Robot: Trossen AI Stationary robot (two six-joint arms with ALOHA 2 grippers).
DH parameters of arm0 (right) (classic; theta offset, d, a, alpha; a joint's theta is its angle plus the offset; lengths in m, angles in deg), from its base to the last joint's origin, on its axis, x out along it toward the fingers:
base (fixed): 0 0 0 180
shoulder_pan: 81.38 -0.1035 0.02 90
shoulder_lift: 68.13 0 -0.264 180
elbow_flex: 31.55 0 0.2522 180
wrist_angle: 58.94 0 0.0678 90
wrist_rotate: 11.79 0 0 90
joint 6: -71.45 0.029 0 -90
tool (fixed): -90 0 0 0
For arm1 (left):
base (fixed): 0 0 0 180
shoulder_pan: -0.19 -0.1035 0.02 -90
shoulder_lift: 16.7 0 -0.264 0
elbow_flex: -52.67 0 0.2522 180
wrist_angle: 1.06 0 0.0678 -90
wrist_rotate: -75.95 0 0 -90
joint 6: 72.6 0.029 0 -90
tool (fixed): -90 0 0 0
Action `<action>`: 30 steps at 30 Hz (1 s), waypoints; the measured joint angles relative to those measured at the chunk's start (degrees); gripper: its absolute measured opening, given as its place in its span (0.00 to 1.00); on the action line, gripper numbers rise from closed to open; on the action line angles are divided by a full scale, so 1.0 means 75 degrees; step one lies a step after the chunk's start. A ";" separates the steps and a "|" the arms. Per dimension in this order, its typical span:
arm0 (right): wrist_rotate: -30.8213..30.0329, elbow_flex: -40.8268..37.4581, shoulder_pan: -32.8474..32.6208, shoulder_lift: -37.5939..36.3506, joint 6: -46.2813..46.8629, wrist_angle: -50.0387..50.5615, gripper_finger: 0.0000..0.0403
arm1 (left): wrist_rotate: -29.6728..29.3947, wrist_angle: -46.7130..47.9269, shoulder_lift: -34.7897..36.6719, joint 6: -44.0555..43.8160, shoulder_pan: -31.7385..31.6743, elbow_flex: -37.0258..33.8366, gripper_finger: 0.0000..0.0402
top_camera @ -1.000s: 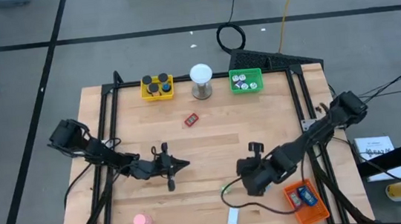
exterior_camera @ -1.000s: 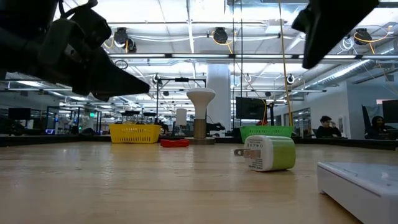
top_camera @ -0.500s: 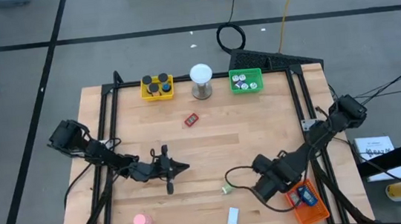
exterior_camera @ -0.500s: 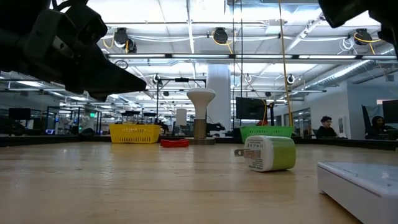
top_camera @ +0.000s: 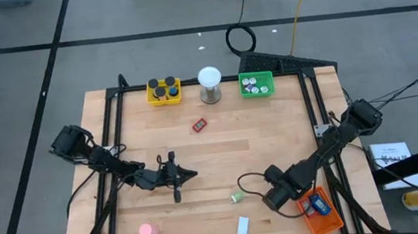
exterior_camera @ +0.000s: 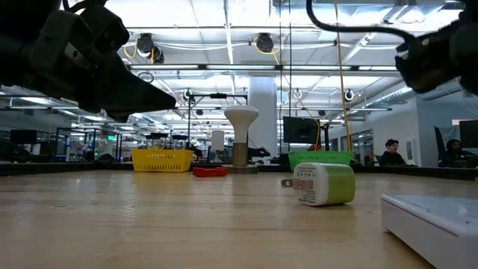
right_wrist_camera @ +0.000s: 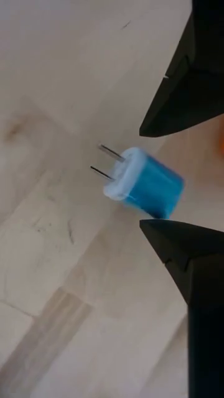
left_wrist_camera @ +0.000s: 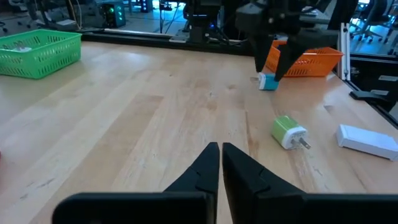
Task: Pick & Place Office items
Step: Put the light blue charger adapter into the green bin
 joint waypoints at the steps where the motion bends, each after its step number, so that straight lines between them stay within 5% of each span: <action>1: -0.0005 -0.0115 0.0011 0.0000 0.0029 -0.0169 0.54 | -0.0003 0.0000 0.0000 -0.0003 0.0000 0.0000 0.06; 15: -0.0051 -0.0637 0.0112 -0.0009 -0.0741 -0.1106 0.31 | -0.0015 0.0006 -0.0003 -0.0082 0.0000 0.0006 0.05; 19: -0.0367 -0.0408 0.0153 -0.0050 -0.1400 -0.1092 0.31 | -0.0521 0.0006 -0.0003 -0.0066 -0.0003 0.0006 0.03; 26: -0.2622 -0.0164 0.0654 -0.0096 -0.4352 -0.1666 0.31 | -0.0903 -0.0099 -0.0003 0.0125 -0.0001 0.0006 0.04; 30: -0.3442 -0.0798 0.1268 -0.0099 -0.6717 -0.4671 0.31 | -0.1070 -0.0111 -0.0003 0.0148 -0.0003 0.0006 0.05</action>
